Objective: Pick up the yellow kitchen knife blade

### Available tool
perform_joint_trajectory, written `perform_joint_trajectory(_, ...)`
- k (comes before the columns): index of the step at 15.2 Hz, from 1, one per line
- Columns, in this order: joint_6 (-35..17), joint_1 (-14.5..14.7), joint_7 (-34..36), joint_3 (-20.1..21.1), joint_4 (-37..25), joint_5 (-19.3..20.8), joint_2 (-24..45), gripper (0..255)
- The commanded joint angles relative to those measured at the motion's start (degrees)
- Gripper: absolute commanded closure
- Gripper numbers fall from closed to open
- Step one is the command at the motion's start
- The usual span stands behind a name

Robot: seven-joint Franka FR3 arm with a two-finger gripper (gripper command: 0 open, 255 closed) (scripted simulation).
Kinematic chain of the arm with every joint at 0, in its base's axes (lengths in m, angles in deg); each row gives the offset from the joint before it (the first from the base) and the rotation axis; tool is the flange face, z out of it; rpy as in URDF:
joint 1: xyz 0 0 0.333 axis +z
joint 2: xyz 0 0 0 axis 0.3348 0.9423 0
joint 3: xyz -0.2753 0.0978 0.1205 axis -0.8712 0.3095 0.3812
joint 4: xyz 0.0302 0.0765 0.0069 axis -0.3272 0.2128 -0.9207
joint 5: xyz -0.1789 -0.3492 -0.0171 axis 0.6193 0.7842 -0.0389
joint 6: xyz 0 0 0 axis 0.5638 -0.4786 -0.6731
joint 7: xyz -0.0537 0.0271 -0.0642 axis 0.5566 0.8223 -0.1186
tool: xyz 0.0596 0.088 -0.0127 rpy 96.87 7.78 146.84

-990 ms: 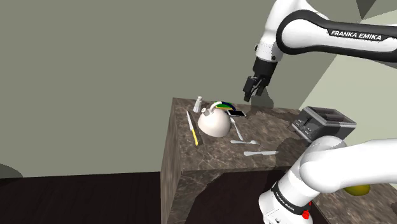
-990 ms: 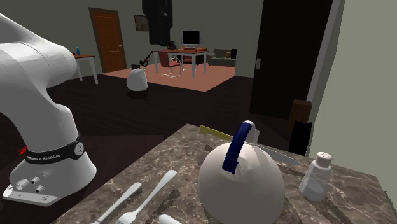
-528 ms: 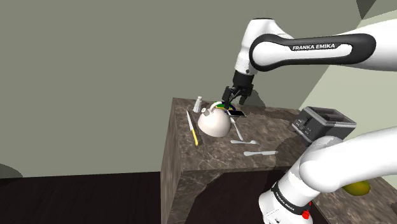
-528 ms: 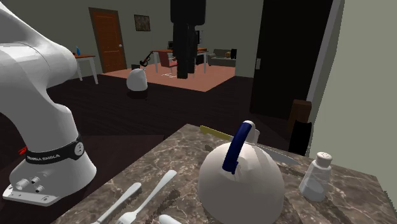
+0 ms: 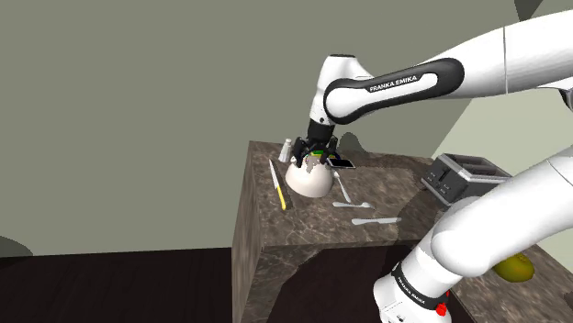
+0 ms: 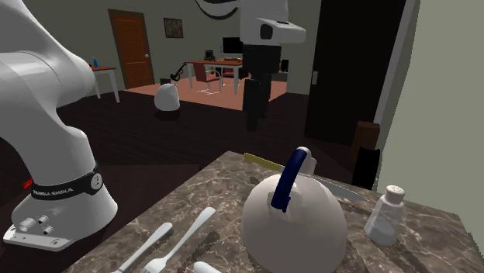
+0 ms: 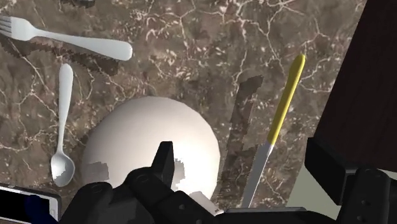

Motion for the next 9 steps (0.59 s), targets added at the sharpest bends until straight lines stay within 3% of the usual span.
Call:
perform_joint_trajectory(1,-3.6,-0.3,2.7,0.5,-1.4,0.0,4.8,0)
perform_joint_trajectory(9,-14.3,-0.6,12.8,1.1,-10.0,1.3,23.2,0)
